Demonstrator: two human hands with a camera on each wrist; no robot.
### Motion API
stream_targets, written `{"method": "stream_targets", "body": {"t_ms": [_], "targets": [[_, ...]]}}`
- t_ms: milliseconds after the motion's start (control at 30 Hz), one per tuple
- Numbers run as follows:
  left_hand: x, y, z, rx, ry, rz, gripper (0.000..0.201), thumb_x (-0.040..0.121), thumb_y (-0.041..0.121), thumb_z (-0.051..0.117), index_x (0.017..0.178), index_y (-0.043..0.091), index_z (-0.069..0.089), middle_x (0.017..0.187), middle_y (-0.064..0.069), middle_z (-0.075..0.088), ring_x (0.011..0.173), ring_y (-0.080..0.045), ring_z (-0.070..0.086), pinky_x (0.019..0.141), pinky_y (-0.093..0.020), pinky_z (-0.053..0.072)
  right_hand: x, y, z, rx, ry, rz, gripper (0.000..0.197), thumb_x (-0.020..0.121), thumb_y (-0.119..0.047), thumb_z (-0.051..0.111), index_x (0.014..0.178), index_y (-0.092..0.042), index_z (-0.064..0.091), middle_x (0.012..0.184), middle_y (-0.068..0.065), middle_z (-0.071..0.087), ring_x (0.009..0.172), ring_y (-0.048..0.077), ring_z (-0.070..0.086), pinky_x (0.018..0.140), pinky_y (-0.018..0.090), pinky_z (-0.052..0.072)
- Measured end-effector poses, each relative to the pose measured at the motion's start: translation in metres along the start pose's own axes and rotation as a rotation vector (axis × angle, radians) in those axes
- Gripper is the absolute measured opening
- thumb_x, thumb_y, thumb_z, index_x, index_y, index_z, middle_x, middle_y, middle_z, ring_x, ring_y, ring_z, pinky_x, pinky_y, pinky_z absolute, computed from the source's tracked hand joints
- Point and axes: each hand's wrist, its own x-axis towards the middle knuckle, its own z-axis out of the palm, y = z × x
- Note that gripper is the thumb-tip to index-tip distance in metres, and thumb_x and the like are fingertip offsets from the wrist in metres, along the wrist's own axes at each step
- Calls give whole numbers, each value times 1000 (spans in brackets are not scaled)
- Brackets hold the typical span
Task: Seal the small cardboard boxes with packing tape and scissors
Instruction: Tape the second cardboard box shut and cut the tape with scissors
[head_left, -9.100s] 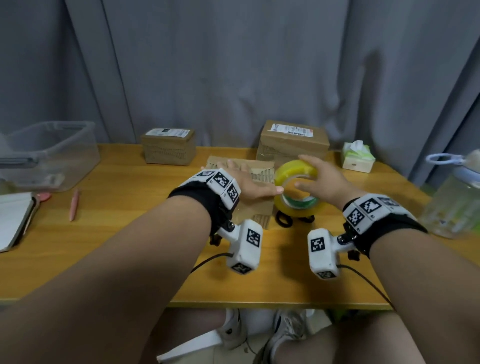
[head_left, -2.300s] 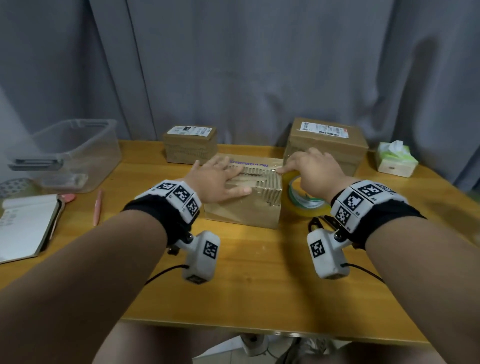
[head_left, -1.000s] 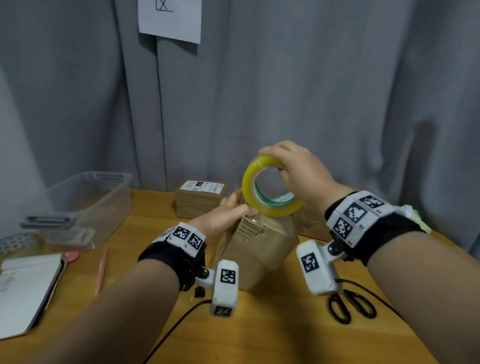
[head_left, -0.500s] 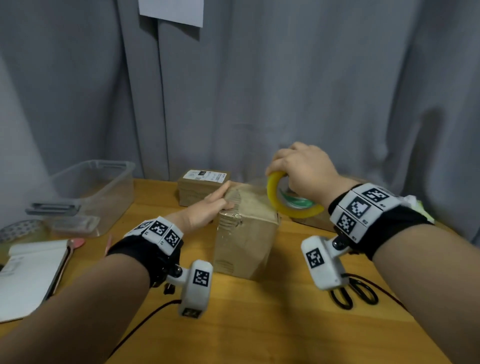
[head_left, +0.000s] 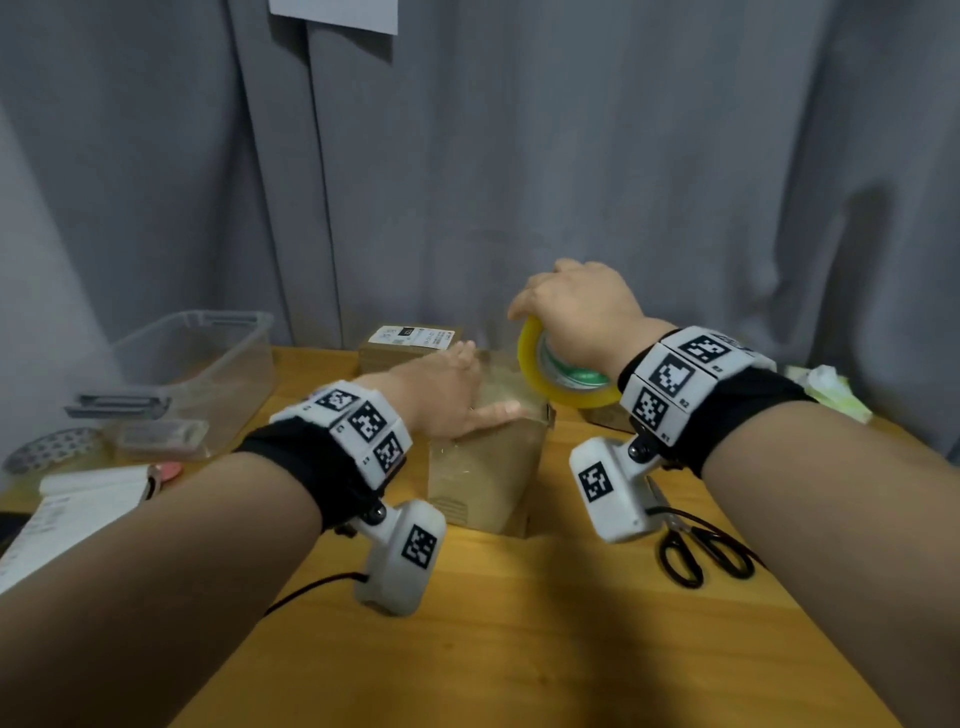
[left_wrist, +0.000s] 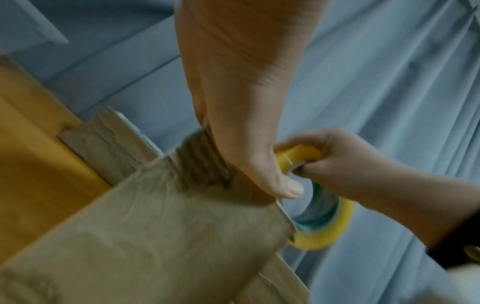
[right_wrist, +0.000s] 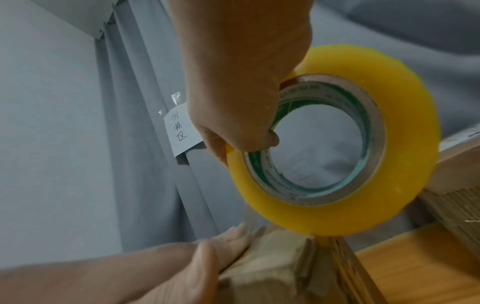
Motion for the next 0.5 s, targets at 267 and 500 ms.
{"method": "stream_targets", "body": {"t_ms": [267, 500], "targets": [[-3, -6, 9, -221, 33, 8, 100, 83, 66, 46, 151, 6, 2, 159, -11, -1, 147, -21, 0, 119, -34, 8, -7, 6, -14, -3, -42, -74, 53, 92, -3, 41, 132, -35, 52, 138, 1, 46, 115, 30, 45, 88, 39, 36], [0, -11, 14, -231, 34, 8, 102, 81, 66, 49, 152, 10, 2, 160, -7, -2, 147, -18, -1, 119, -33, 5, -36, 24, 8, -16, -150, -89, 48, 92, -12, 47, 125, -46, 55, 134, -10, 50, 113, 22, 45, 90, 35, 37]]}}
